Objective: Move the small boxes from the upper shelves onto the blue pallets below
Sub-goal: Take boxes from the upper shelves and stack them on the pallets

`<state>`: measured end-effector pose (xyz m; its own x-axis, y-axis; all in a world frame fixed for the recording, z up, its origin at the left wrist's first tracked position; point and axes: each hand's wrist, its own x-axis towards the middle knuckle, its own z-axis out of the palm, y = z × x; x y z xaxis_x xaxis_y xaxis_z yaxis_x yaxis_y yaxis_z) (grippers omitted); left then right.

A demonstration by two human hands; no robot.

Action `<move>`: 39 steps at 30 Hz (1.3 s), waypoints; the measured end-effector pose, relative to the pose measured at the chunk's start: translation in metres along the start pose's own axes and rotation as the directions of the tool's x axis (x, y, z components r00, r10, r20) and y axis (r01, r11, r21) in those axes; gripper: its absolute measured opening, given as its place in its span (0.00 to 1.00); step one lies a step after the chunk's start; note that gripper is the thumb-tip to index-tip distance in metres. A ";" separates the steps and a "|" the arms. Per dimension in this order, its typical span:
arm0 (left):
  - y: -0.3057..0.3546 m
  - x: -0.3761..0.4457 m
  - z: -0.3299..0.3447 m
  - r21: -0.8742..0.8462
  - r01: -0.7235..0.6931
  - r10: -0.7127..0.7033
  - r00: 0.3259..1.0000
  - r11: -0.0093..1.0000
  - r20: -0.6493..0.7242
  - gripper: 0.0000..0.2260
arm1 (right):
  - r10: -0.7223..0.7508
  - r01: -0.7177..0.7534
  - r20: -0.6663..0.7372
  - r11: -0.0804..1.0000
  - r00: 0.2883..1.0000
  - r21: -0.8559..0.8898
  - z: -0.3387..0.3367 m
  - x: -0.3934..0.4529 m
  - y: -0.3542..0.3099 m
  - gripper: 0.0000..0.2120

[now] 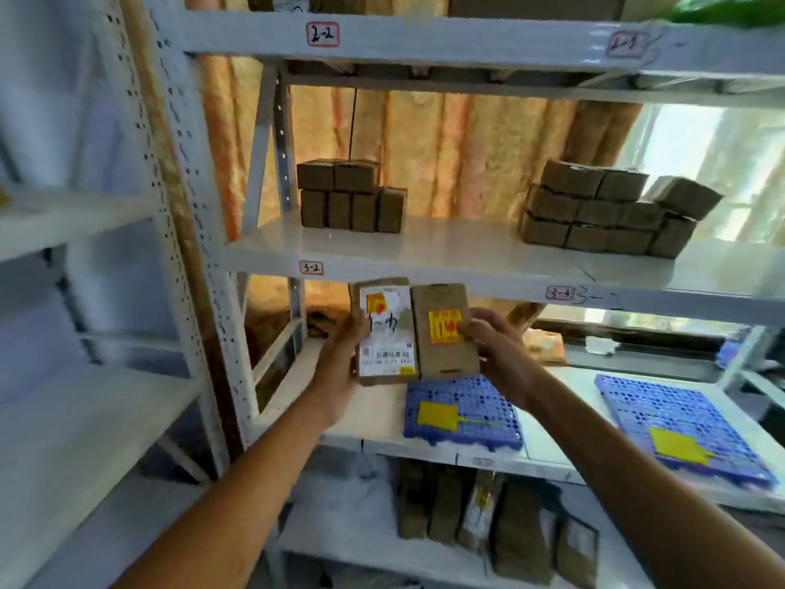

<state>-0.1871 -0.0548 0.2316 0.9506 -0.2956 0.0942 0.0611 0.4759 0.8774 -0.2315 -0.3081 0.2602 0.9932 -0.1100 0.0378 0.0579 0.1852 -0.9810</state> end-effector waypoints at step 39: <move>-0.252 0.303 -0.036 0.504 0.555 -0.381 0.828 0.661 -0.412 0.22 | 0.268 -0.530 -0.600 0.788 0.753 -0.313 -0.067 0.286 0.259 0.19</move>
<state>0.0965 -0.2349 0.0217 0.8890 -0.0846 -0.4501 0.4150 -0.2670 0.8698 0.0611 -0.3568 0.0047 0.7033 -0.6195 -0.3486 -0.5120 -0.1013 -0.8530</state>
